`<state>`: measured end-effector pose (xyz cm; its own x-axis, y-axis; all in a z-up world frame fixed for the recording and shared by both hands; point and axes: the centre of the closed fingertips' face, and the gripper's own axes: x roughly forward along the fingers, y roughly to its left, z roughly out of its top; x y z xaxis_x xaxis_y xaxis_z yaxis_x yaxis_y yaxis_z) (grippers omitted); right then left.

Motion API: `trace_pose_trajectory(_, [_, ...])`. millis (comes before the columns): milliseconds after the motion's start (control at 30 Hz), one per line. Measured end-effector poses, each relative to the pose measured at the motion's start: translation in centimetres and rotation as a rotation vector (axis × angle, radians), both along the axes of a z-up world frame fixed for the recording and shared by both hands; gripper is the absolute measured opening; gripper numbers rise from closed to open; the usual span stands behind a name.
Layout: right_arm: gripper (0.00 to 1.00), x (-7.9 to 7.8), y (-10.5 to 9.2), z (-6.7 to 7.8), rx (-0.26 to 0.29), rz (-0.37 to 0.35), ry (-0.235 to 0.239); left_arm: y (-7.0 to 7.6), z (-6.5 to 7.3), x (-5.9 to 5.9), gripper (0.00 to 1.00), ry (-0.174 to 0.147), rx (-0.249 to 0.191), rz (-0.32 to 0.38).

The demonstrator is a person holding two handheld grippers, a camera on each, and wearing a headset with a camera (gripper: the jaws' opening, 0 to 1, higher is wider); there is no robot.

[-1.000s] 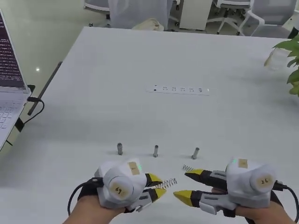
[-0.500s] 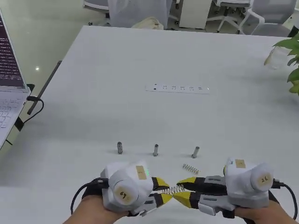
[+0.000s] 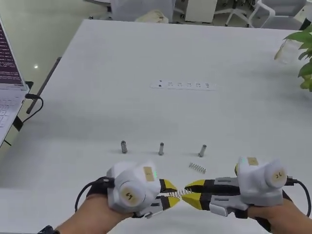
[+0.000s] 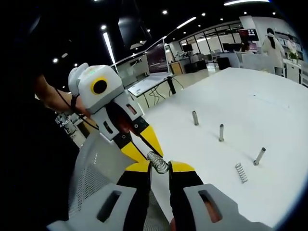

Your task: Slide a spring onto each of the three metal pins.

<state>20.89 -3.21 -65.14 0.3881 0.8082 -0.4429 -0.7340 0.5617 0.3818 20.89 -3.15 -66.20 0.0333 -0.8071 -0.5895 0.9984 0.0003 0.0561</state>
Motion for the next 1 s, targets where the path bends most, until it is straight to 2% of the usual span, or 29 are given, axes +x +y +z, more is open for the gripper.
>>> trace_pose_trajectory(67, [0.11,0.0,0.1,0.1,0.003,0.002,0.000,0.0,0.0,-0.1,0.02,0.005,-0.001,-0.003])
trace_pose_trajectory(533, [0.10,0.2,0.1,0.1,-0.031,0.017,-0.006,0.1,0.1,0.1,0.03,-0.015,0.004,-0.010])
trace_pose_trajectory(1000, [0.09,0.9,0.6,2.3,-0.126,0.090,-0.060,-1.3,0.9,0.6,0.02,-0.014,-0.036,-0.001])
